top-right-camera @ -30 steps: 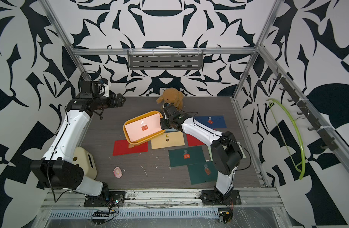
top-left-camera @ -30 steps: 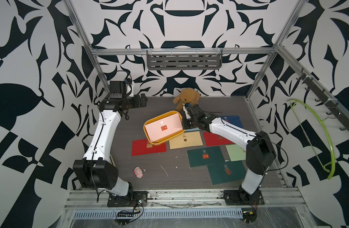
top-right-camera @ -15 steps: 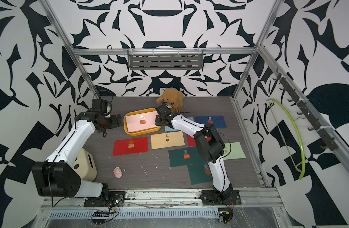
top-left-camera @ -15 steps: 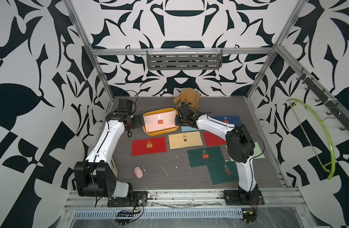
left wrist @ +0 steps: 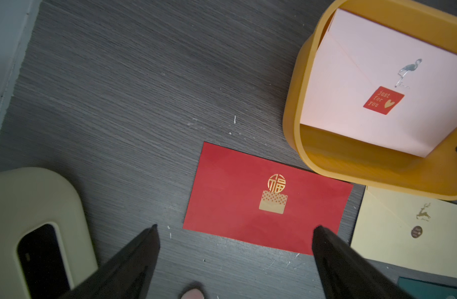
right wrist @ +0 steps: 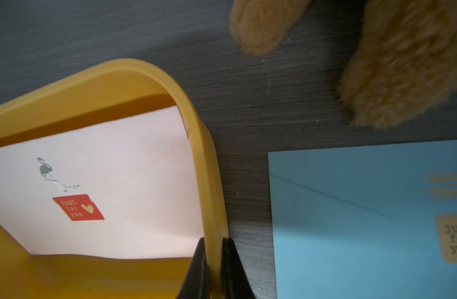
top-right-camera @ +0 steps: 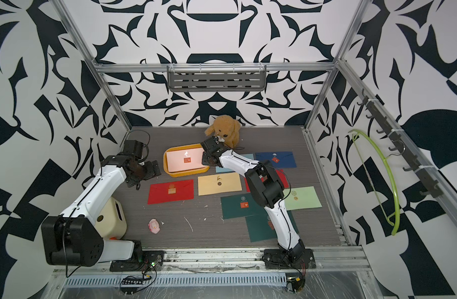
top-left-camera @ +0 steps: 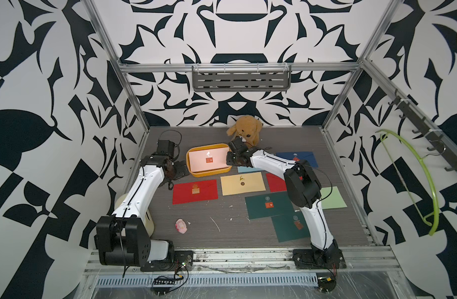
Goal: Put the sealed envelopes into the storage box
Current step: Place the storage box at the center of the board, then pick up the envelope from the center of the board.
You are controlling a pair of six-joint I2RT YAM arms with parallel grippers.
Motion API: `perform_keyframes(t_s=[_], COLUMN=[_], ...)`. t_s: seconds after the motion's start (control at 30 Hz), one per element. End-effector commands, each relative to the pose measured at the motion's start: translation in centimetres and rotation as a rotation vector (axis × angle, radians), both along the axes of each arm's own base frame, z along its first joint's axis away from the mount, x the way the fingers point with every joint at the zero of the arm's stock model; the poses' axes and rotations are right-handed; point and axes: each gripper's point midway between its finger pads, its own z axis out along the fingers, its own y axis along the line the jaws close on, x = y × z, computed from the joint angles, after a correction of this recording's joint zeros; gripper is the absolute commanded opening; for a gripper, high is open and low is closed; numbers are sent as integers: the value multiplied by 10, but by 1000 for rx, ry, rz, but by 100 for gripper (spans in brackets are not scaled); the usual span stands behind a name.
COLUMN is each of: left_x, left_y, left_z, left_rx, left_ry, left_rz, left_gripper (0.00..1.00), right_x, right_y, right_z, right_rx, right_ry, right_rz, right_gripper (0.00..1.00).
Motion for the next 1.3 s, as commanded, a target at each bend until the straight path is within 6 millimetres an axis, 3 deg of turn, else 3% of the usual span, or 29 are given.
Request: perform_keyframes(t_s=[0.0,0.17,0.27,0.33,0.47,0.7,0.93,1.1,1.27], left_x=[-7,-16,-25,-30,-37,-26,-17,-25,-33], left_y=[1,-8,-14,-18,-39,-79,-87,-87,-77], left_z=[-4,-15,-27,-32,-40,-63,-84,-101,-112], left_rx=[-1,-50,-69,-70,-86,-78,-91,-103,-62], left_ry=[42,89,130,145,162,189,221,255,280], left_rz=[18,2,-15,-22,-77,-217,-262,-243,-212], left_gripper=[100,100,100,100,100,100,94,92,92], right_x=[10,8,2,-6,-30,-105,-185,-198,-195], right_y=[8,7,5,1,-11,-21,30,50,66], right_z=[34,47,64,75,90,72,44,12,2], right_rx=[57,71,70,58,35,62,163,232,294], right_ry=[-59,-81,-105,-115,-99,18,108,146,149], right_rz=[-31,-20,20,52,115,245,328,265,221], right_gripper=[0,18,37,48,58,61,59,56,56])
